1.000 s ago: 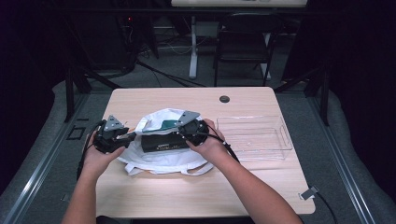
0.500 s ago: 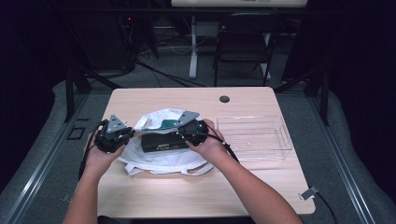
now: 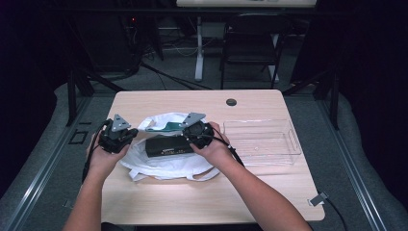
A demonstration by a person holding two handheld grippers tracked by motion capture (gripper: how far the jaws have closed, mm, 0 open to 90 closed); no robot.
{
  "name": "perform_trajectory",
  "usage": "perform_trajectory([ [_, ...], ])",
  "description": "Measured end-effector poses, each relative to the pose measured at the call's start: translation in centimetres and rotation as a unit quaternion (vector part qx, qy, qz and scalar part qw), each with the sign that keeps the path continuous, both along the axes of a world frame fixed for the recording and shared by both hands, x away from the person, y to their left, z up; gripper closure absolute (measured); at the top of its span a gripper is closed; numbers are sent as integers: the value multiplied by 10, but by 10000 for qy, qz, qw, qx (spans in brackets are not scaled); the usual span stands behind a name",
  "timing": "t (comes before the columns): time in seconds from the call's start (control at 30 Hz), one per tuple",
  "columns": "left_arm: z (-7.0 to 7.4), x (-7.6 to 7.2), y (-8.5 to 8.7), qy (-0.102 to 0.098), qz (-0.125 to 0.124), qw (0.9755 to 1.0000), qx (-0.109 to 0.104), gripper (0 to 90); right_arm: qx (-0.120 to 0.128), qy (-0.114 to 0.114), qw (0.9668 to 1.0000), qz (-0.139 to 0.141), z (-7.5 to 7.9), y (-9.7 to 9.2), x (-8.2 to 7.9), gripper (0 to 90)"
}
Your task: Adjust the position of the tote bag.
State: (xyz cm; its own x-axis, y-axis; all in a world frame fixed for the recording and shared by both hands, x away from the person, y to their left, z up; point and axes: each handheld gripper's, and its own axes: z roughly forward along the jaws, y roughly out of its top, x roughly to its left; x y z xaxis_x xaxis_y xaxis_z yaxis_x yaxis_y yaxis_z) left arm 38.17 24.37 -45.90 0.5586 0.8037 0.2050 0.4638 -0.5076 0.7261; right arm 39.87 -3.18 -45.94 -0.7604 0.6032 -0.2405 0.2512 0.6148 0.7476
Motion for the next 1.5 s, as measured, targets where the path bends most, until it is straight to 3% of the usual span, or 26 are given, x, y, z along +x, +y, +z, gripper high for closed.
perform_trajectory([
  [0.4, 10, 10, -4, 203, 69, 9998, 21, 883, 243, 213, 9992, -241, 0, -3, 6, 869],
  [0.53, 14, 13, -4, 261, 75, 9996, 11, 883, 284, 257, 9990, -241, 2, -6, 5, 791],
  [0.8, 17, 15, -7, 299, 70, 9995, 6, 883, 469, 51, 9986, -222, 13, -30, -17, 642],
  [1.0, 18, 17, -8, 348, 94, 9994, 1, 883, 456, 50, 9983, -367, 2, -53, -31, 559],
  [1.2, 24, 19, -12, 334, 112, 9994, 32, 883, 312, 116, 9981, -520, -15, -64, -36, 554],
  [1.5, 26, 29, -13, 370, 170, 9992, -17, 884, 272, 64, 9976, -635, -19, -62, -32, 630],
])
